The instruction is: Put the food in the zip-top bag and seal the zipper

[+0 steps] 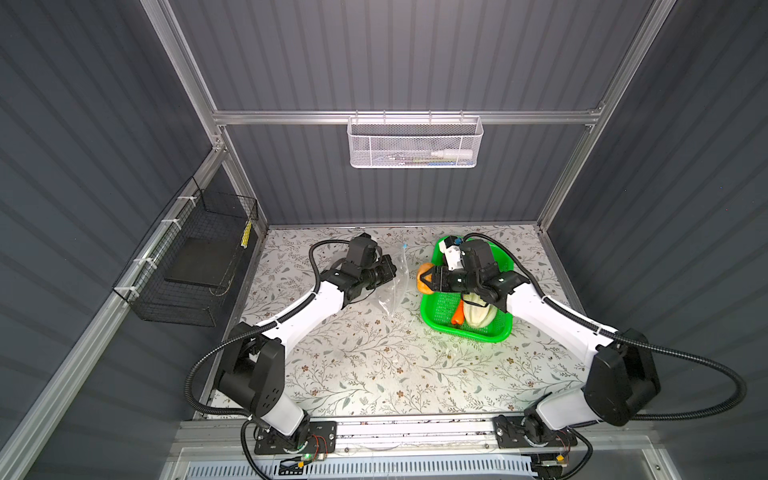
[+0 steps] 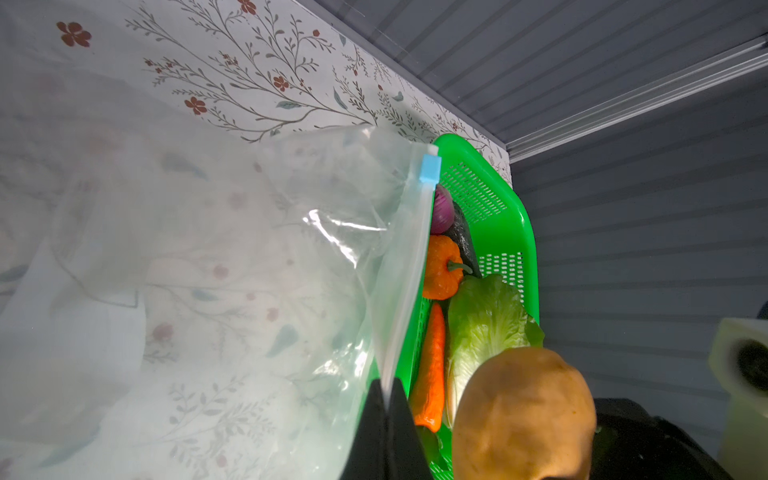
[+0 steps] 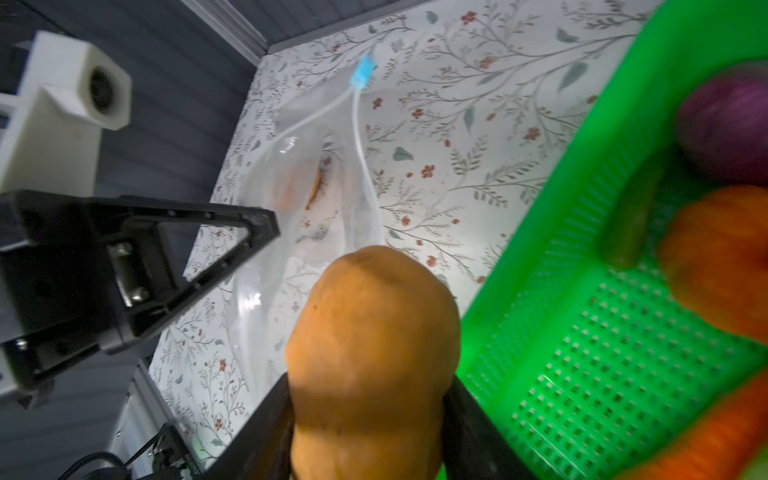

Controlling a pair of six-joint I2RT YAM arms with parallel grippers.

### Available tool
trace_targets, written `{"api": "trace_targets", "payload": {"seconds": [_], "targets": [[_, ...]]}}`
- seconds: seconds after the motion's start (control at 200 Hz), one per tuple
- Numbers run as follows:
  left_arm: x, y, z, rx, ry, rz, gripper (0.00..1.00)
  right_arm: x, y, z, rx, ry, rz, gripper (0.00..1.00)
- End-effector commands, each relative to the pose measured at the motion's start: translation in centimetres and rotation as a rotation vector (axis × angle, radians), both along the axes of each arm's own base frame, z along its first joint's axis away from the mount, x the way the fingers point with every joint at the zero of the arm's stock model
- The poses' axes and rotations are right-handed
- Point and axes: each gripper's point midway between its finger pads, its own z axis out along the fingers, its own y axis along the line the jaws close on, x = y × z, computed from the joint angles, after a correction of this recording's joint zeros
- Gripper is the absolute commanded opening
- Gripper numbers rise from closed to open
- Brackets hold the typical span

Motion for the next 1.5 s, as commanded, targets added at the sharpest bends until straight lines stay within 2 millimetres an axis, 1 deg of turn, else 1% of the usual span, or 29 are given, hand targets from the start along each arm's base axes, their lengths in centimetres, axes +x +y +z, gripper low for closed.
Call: {"api": "trace_targets", "payload": {"seconds": [0.0, 0.105, 0.195, 0.29, 0.42, 0.585, 0.735, 0.82, 0.905, 1.046, 1.151, 1.236, 1.396, 1.411, 1.496], "targets": [[-0.5, -0.5, 3.7, -0.068, -0.038, -0.035, 0.0, 1.0, 2.6, 2.2, 0.098, -0.063, 0.077, 0.53], [-0.8, -0.6, 4.7, -0.087, -0.046, -0.047, 0.0, 1.5, 3.9, 2.0, 0.122, -0.06, 0.1, 0.52], [-1.1, -0.6, 5.2, -0.096, -0.048, -0.048, 0.0, 1.7, 4.6, 1.8, 0.127, -0.052, 0.11, 0.52], [-1.2, -0.5, 5.2, -0.099, -0.046, -0.046, 0.0, 1.7, 5.3, 1.7, 0.136, -0.061, 0.125, 0.52], [-1.3, -0.8, 5.0, -0.114, -0.037, -0.059, 0.0, 1.7, 6.1, 0.7, 0.126, -0.039, 0.138, 0.52], [-1.4, -1.2, 5.3, -0.129, -0.04, -0.077, 0.0, 2.2, 6.6, -0.6, 0.115, -0.005, 0.13, 0.53], [-1.5, -1.1, 5.8, -0.129, -0.051, -0.082, 0.0, 2.8, 6.7, -1.8, 0.078, 0.028, 0.117, 0.62], [-1.4, -0.9, 5.8, -0.121, -0.056, -0.071, 0.0, 2.9, 6.7, -2.0, 0.072, 0.036, 0.115, 0.71], [-1.4, -0.6, 5.6, -0.112, -0.055, -0.058, 0.0, 2.8, 6.7, -1.8, 0.072, 0.033, 0.115, 0.75], [-1.2, -0.5, 5.5, -0.106, -0.057, -0.05, 0.0, 2.6, 6.3, -1.0, 0.069, 0.012, 0.108, 0.77], [-1.1, -0.3, 5.4, -0.094, -0.065, -0.04, 0.0, 2.3, 6.0, 0.3, 0.075, -0.014, 0.105, 0.77], [-0.9, 0.0, 5.2, -0.076, -0.07, -0.029, 0.0, 1.8, 5.3, 1.4, 0.071, -0.034, 0.092, 0.77], [-0.5, 0.4, 4.4, -0.041, -0.076, -0.008, 0.0, 1.0, 3.0, 3.2, 0.066, -0.057, 0.047, 0.74], [-0.5, 0.4, 4.3, -0.038, -0.076, -0.006, 0.0, 1.4, 2.3, 3.1, 0.05, -0.067, 0.012, 0.74], [-0.3, 0.5, 3.7, -0.029, -0.073, -0.001, 0.0, 1.6, 0.0, 3.1, 0.022, -0.06, -0.067, 0.71]]}}
